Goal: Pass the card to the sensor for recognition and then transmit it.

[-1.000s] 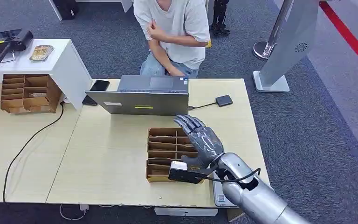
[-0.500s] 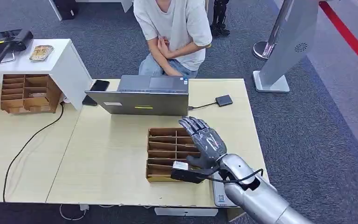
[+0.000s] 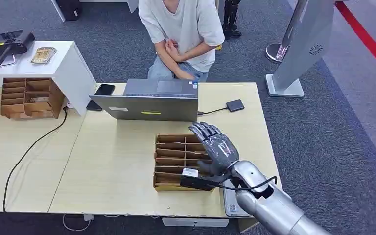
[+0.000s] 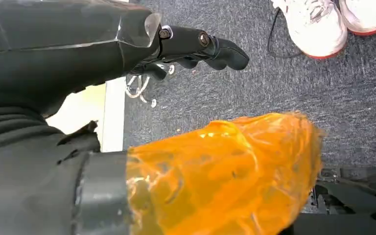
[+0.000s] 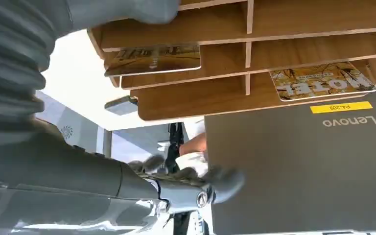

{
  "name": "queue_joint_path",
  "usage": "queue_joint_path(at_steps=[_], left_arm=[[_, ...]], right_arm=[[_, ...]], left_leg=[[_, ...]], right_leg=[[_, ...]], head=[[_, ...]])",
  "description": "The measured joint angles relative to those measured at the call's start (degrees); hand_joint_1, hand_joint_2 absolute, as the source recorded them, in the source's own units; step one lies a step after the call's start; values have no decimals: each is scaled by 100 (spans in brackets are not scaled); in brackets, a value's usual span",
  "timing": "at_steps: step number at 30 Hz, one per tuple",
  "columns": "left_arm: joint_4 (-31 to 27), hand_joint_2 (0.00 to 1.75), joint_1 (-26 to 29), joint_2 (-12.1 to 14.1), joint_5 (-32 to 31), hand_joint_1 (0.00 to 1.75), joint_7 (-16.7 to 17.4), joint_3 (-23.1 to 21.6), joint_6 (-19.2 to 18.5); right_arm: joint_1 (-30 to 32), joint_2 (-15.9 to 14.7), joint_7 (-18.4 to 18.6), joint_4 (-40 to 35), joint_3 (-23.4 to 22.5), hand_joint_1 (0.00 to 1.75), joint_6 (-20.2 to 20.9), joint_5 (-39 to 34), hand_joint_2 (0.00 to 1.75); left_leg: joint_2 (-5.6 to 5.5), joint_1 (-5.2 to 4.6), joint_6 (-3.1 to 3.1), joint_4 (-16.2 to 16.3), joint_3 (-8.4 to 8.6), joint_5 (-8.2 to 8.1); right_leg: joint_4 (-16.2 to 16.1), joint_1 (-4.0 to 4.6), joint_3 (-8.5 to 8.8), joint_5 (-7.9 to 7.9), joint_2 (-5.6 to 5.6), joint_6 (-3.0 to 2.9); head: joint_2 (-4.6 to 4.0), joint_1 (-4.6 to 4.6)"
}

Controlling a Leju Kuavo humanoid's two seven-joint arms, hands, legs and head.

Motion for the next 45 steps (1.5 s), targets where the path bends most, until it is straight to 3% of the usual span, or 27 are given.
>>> queue_joint_path(at_steps=[1,2,4,5,6,11,12,16,30,31,33,35,37,38,39,45], left_arm=[[0,0,0,0,0,0,0,0,0],[0,0,0,0,7,0,0,0,0],[0,0,0,0,7,0,0,0,0],[0,0,0,0,7,0,0,0,0],[0,0,0,0,7,0,0,0,0],[0,0,0,0,9,0,-2,0,0],[0,0,0,0,9,0,-2,0,0],[0,0,0,0,9,0,-2,0,-2],[0,0,0,0,24,0,-2,0,0],[0,0,0,0,24,0,-2,0,0],[0,0,0,0,24,0,-2,0,0],[0,0,0,0,26,0,-2,0,0],[0,0,0,0,26,0,-2,0,0],[0,0,0,0,26,0,-2,0,0],[0,0,0,0,26,0,-2,0,0],[0,0,0,0,42,0,-2,0,0]], right_arm=[[-3,0,0,4,0,58,0,0,175],[-6,0,0,7,0,79,2,0,175],[-10,0,0,15,0,91,2,2,175],[-10,0,0,20,0,122,2,0,175],[-11,0,0,20,0,129,2,2,175],[-18,0,0,20,0,127,4,0,175],[-18,0,0,20,0,115,4,2,175],[-24,0,0,22,0,103,7,0,175],[-36,0,0,26,0,99,11,0,175],[-36,0,0,26,2,108,11,0,175],[-36,0,0,26,0,106,11,0,175],[-37,0,0,31,0,131,11,0,175],[-37,0,0,35,0,143,11,0,175],[-37,0,0,37,0,164,13,0,175],[-37,0,0,37,0,175,15,0,175],[-52,0,-2,37,0,175,15,-2,175]], left_leg=[[0,0,0,0,0,0],[0,0,0,0,0,0],[0,0,0,0,0,0],[0,0,0,0,0,0],[0,0,0,0,0,0],[0,0,0,0,0,0],[0,0,0,0,0,0],[0,0,0,0,0,0],[0,0,0,0,0,0],[0,0,0,0,0,0],[0,0,0,0,0,0],[0,0,0,0,0,0],[0,0,0,0,0,0],[0,0,0,0,0,0],[0,0,0,0,0,0],[0,0,0,0,0,0]], right_leg=[[0,0,0,0,0,0],[0,0,0,0,0,0],[0,0,0,0,0,0],[0,0,0,0,0,0],[0,0,0,0,0,0],[0,0,0,0,0,0],[0,0,0,0,0,0],[0,0,0,0,0,0],[0,0,0,0,0,0],[0,0,0,0,0,0],[0,0,0,0,0,0],[0,0,0,0,0,0],[0,0,0,0,0,0],[0,0,0,0,0,0],[0,0,0,0,0,0],[0,0,0,0,0,0]], head=[[0,2],[0,2],[0,0],[0,2],[0,2],[0,2],[0,0],[0,2],[0,2],[0,2],[0,2],[0,2],[0,2],[0,0],[0,0],[0,0]])
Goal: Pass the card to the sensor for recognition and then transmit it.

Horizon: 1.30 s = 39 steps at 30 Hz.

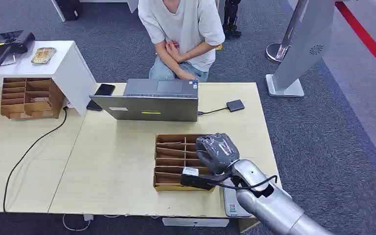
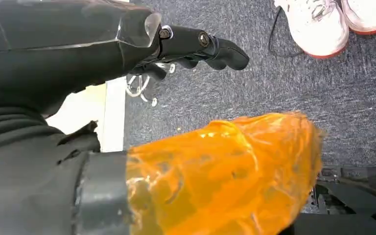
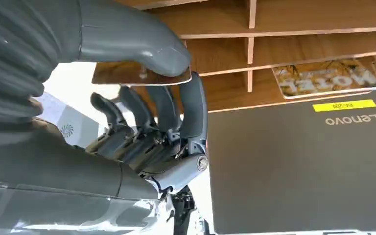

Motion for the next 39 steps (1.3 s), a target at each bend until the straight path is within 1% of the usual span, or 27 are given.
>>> queue_joint_path(at_steps=[29,32,35,36,37,39], left_arm=[[0,0,0,0,39,0,-7,0,2],[0,0,0,0,61,0,-9,0,7],[0,0,0,0,87,0,-9,0,11],[0,0,1,0,90,0,-9,0,22],[0,0,3,0,96,0,-9,0,32],[0,0,2,0,103,0,-9,0,61]], right_arm=[[-44,-22,15,0,0,175,-35,53,175],[-44,-26,50,-24,-2,175,-199,153,175],[-42,-52,35,-151,-37,175,-464,284,175],[-35,-72,-2,-251,-68,175,-681,371,175],[-33,-98,-7,-386,-111,175,-814,426,175],[-38,-153,11,-648,-201,175,-903,485,175]], left_leg=[[0,0,0,0,0,0],[0,0,0,0,0,0],[0,0,0,1,0,0],[0,0,0,1,0,0],[0,0,0,1,0,0],[1,0,0,1,1,0]], right_leg=[[0,0,0,0,0,0],[0,0,0,0,0,0],[0,0,-1,0,0,0],[0,0,-1,0,0,0],[0,0,-1,0,0,0],[0,0,-1,0,1,0]], head=[[0,2],[0,2],[0,0],[0,2],[0,0],[0,0]])
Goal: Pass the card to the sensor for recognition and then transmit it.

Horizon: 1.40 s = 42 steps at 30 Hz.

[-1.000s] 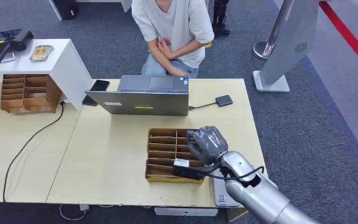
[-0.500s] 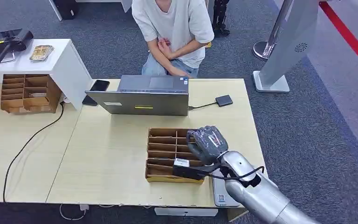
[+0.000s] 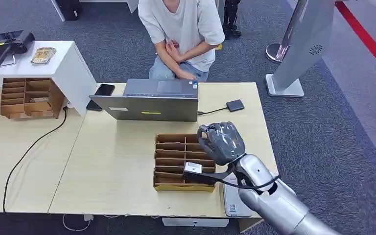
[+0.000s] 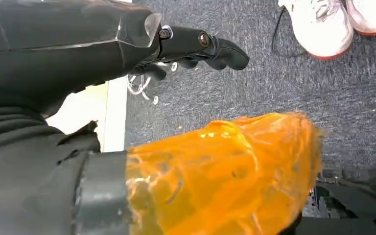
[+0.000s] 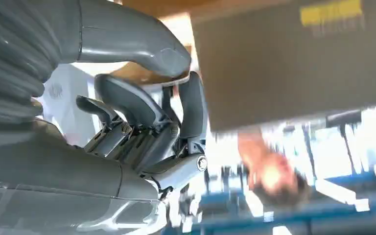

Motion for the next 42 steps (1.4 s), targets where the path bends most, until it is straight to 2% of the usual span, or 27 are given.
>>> queue_joint_path(at_steps=[7,22,27,42], left_arm=[[0,0,2,-7,33,0,0,0,33],[0,0,1,-7,9,0,-7,4,41],[0,0,-1,-7,-68,0,-7,4,20],[0,0,-4,-2,-162,0,-4,4,-20]], right_arm=[[8,-155,-13,-662,-199,175,-70,155,175],[114,-247,-90,-1180,-378,175,-442,330,175],[98,-57,-88,-1075,-407,175,-553,371,175],[-252,492,-90,-618,-483,175,-538,378,175]], left_leg=[[0,0,0,0,0,0],[-1,0,0,-1,-2,0],[0,1,0,-1,-2,0],[-2,0,0,-1,-3,0]], right_leg=[[0,0,0,0,0,0],[0,0,1,0,-1,0],[1,0,1,0,-1,0],[1,0,1,0,-1,0]], head=[[0,2],[0,2],[0,0],[0,2]])
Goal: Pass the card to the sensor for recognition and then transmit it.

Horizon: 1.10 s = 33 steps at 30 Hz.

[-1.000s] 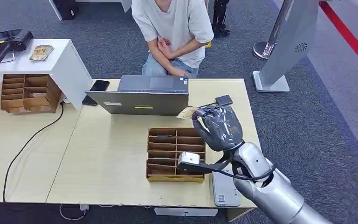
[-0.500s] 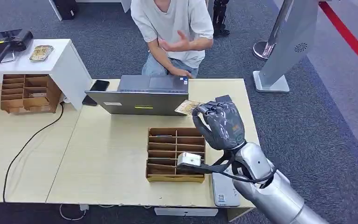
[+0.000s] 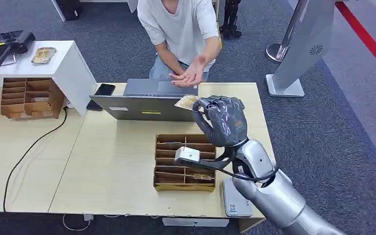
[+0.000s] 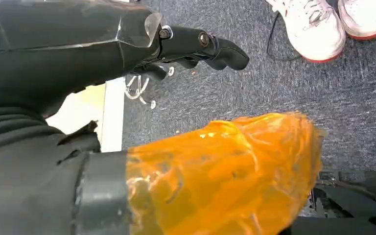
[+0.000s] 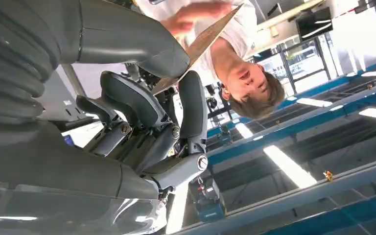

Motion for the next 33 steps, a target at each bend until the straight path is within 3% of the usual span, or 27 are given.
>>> queue_joint_path(at_steps=[16,24,25,26,33], left_arm=[[0,0,-4,37,-328,0,15,-7,-153],[0,0,-4,52,-420,0,15,-7,-188],[0,0,-4,52,-422,0,15,-7,-190],[0,0,-3,52,-428,0,15,-7,-190],[0,0,-4,61,-437,0,15,-7,-190]], right_arm=[[-868,747,371,1162,4,175,465,-42,175],[-1103,979,571,1836,2,175,546,-22,175],[-1116,994,570,1886,0,134,544,-22,175],[-1136,1014,577,1952,-2,0,544,-22,175],[-1172,1071,654,2249,-11,0,505,79,175]], left_leg=[[0,1,-4,0,1,4],[0,0,-4,0,0,4],[0,1,-4,0,0,4],[0,0,-4,0,0,4],[0,0,-4,0,0,4]], right_leg=[[2,0,-1,2,1,-4],[1,0,0,3,0,-3],[1,0,0,3,0,-3],[2,0,0,3,0,-4],[1,0,-1,3,0,-4]], head=[[0,-2],[0,0],[0,0],[0,0],[0,0]])
